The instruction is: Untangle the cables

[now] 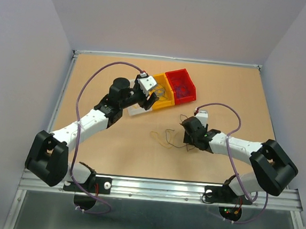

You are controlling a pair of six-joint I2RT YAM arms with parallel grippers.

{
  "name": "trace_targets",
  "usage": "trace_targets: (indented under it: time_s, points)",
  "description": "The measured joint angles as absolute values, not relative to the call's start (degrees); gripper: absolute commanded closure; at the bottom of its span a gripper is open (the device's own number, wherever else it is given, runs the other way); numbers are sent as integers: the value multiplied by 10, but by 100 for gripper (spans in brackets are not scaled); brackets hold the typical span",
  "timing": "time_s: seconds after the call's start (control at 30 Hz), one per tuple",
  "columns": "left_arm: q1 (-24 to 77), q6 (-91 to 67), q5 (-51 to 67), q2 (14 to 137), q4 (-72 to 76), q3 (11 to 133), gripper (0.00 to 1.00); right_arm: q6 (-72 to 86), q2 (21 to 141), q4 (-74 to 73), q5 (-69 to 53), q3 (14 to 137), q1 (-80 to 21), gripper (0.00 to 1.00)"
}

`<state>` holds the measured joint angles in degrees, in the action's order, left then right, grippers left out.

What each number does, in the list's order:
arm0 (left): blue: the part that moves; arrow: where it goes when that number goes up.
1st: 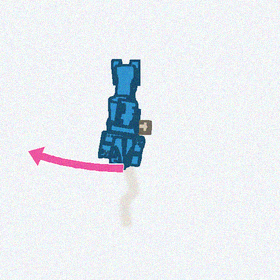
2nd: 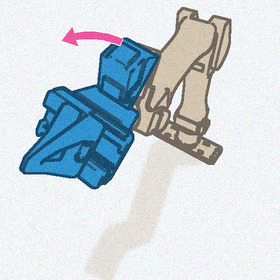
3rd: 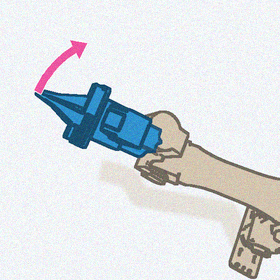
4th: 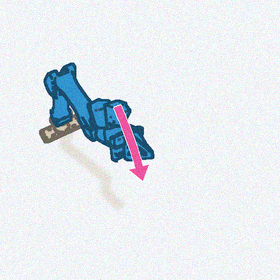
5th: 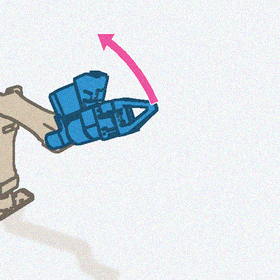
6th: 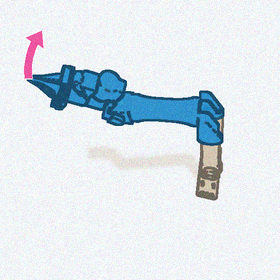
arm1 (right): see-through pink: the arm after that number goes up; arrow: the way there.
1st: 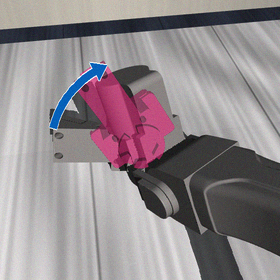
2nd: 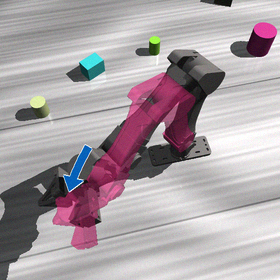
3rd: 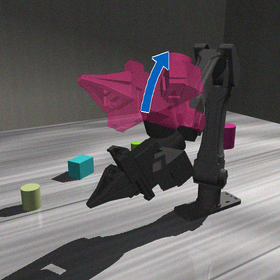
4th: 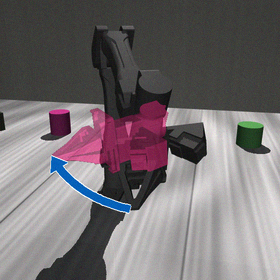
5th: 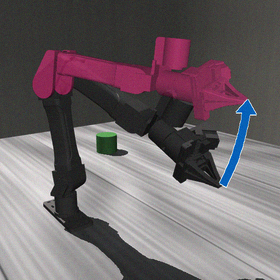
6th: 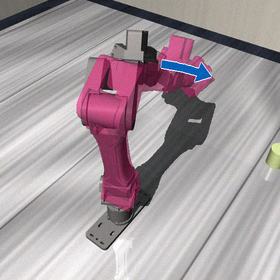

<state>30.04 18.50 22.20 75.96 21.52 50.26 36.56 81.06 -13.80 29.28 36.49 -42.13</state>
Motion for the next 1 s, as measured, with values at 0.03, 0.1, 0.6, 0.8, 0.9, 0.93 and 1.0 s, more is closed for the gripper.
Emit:
trace_targets:
  time_s: [0.03, 0.1, 0.6, 0.8, 0.9, 0.93, 1.0]
  points:
    - [300, 185, 222, 760, 215, 502, 27, 365, 816, -138, 293, 369, -422, 62]
    - [300, 185, 222, 760, 215, 502, 27, 369, 825, -139, 291, 379, -422, 86]
    - [300, 185, 222, 759, 216, 502, 27, 341, 691, -151, 298, 406, -422, 99]
    - [300, 185, 229, 759, 217, 500, 26, 312, 644, -150, 286, 474, -422, 99]
    - [300, 191, 257, 757, 219, 489, 21, 297, 638, -150, 284, 511, -423, 99]
    - [300, 193, 266, 755, 219, 484, 20, 291, 637, -150, 283, 534, -423, 99]
    - [301, 201, 302, 754, 220, 473, 20, 282, 637, -150, 281, 560, -424, 99]
